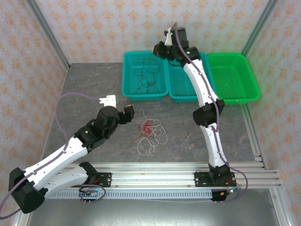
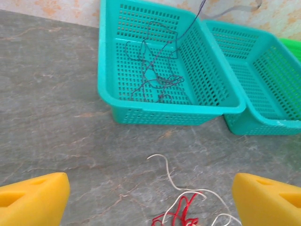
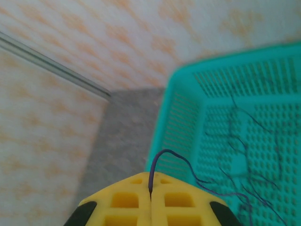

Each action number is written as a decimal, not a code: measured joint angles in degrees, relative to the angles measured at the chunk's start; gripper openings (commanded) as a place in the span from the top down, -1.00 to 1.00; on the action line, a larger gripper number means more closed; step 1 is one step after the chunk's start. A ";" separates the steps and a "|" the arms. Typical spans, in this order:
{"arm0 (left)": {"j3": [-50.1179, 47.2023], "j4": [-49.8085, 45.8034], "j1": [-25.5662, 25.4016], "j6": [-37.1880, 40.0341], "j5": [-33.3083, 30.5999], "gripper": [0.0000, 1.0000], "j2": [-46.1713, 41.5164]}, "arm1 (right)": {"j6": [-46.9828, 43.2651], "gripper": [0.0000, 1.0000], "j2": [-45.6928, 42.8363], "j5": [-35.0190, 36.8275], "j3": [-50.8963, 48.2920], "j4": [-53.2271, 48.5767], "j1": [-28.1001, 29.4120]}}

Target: Untangle the cables

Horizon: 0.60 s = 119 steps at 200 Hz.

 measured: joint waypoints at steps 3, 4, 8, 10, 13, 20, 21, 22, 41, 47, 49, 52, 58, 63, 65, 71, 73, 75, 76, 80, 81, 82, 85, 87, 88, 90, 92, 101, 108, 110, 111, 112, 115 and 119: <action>-0.15 -0.15 0.00 -0.02 -0.13 -0.80 -0.09 | -0.50 0.59 0.55 0.09 -0.02 -0.63 0.11; -0.20 -0.17 0.00 -0.02 -0.15 -0.80 -0.11 | -0.59 0.56 0.76 0.11 -0.04 -0.94 0.17; -0.35 -0.44 0.00 -0.02 -0.24 -0.79 -0.24 | -0.92 0.43 1.36 0.15 -0.07 -1.70 0.31; -0.44 -0.57 0.00 -0.02 -0.33 -0.79 -0.31 | -1.36 0.36 1.66 0.17 -0.07 -2.16 0.35; -0.52 -0.66 0.00 -0.02 -0.46 -0.79 -0.35 | -1.68 0.29 2.16 0.26 -0.07 -2.86 0.48; -0.76 -0.83 0.00 -0.04 -0.74 -0.79 -0.42 | -2.51 0.15 2.89 0.44 -0.07 -4.07 0.70; -0.81 -0.83 0.00 -0.04 -0.79 -0.79 -0.39 | -2.64 0.14 2.97 0.42 -0.07 -4.26 0.74; -0.83 -0.83 0.00 -0.04 -0.81 -0.79 -0.42 | -2.82 0.12 3.02 0.44 -0.07 -4.39 0.74; -0.98 -1.01 0.24 -0.20 -1.01 -0.79 -0.37 | -4.90 0.04 3.45 0.96 -0.07 -7.30 1.33; -0.98 -1.01 0.28 -0.22 -1.07 -0.79 -0.33 | -5.46 0.03 3.39 1.14 -0.07 -7.72 1.42; -0.98 -1.01 0.28 -0.22 -1.07 -0.80 -0.33 | -5.68 0.03 3.28 1.25 -0.07 -7.87 1.42; -0.98 -1.01 0.28 -0.22 -1.07 -0.79 -0.28 | -6.03 0.04 3.21 1.49 -0.07 -8.02 1.46; -0.98 -1.01 0.35 -0.35 -1.07 -0.80 -0.11 | -6.58 0.03 3.02 1.92 -0.04 -8.33 1.49; -0.98 -0.98 0.37 -0.37 -1.05 -0.79 0.04 | -7.08 0.03 2.84 2.51 -0.07 -8.68 1.49; -0.98 -0.98 0.37 -0.39 -1.05 -0.80 0.13 | -7.21 0.03 2.78 2.75 -0.07 -8.81 1.49; -0.98 -0.98 0.37 -0.39 -1.03 -0.80 0.39 | -7.78 0.03 2.56 3.50 -0.07 -9.27 1.46; -0.98 -0.98 0.37 -0.39 -0.98 -0.79 0.46 | -7.96 0.03 2.49 3.78 -0.07 -9.42 1.46; -0.98 -0.98 0.37 -0.39 -0.96 -0.80 0.57 | -8.24 0.03 2.29 4.13 -0.07 -9.57 1.46; -0.98 -0.98 0.37 -0.39 -0.94 -0.80 0.66 | -8.39 0.03 2.23 4.39 -0.07 -9.70 1.46; -0.98 -0.98 0.37 -0.39 -0.94 -0.80 0.79 | -8.83 0.03 2.01 5.20 -0.07 -10.10 1.46; -0.98 -0.98 0.37 -0.39 -0.92 -0.80 0.81 | -8.92 0.03 1.92 5.33 -0.07 -10.16 1.46; -0.98 -0.98 0.37 -0.39 -0.90 -0.80 0.92 | -8.98 0.03 1.86 5.49 -0.07 -10.23 1.46; -0.98 -0.98 0.37 -0.39 -0.90 -0.80 1.05 | -9.29 0.04 1.68 6.08 -0.07 -10.62 1.44; -0.98 -0.98 0.37 -0.39 -0.90 -0.80 1.11 | -9.57 0.04 1.46 6.51 -0.04 -10.93 1.42; -0.98 -0.98 0.37 -0.39 -0.85 -0.80 1.18 | -9.68 0.04 1.40 6.67 -0.07 -11.04 1.42; -0.98 -0.98 0.37 -0.42 -0.76 -0.79 1.29 | -9.84 0.04 1.25 7.02 -0.07 -11.28 1.42; -0.98 -0.98 0.37 -0.39 -0.72 -0.80 1.36 | -10.05 0.03 1.09 7.48 -0.07 -11.56 1.42; -0.98 -0.98 0.37 -0.39 -0.44 -0.79 1.79 | -10.97 0.03 0.13 9.20 -0.07 -12.76 1.40; -0.98 -0.94 0.39 -0.39 0.07 -0.80 2.21 | -11.69 0.04 -0.90 10.69 -0.07 -13.77 1.38; -0.96 -0.96 0.39 -0.37 0.26 -0.80 2.36 | -11.89 0.03 -1.22 11.06 -0.07 -14.16 1.31; -0.96 -0.96 0.39 -0.39 0.33 -0.80 2.40 | -11.93 0.03 -1.31 11.19 -0.07 -14.27 1.29; -0.96 -0.94 0.39 -0.37 0.39 -0.79 2.49 | -12.00 0.03 -1.40 11.28 -0.07 -14.36 1.29; -0.94 -0.92 0.48 -0.37 0.66 -0.80 2.82 | -12.33 0.03 -1.88 11.78 -0.07 -14.88 1.25; -0.90 -0.92 0.66 -0.39 1.05 -0.79 3.17 | -12.66 0.03 -2.49 12.39 -0.07 -15.58 1.25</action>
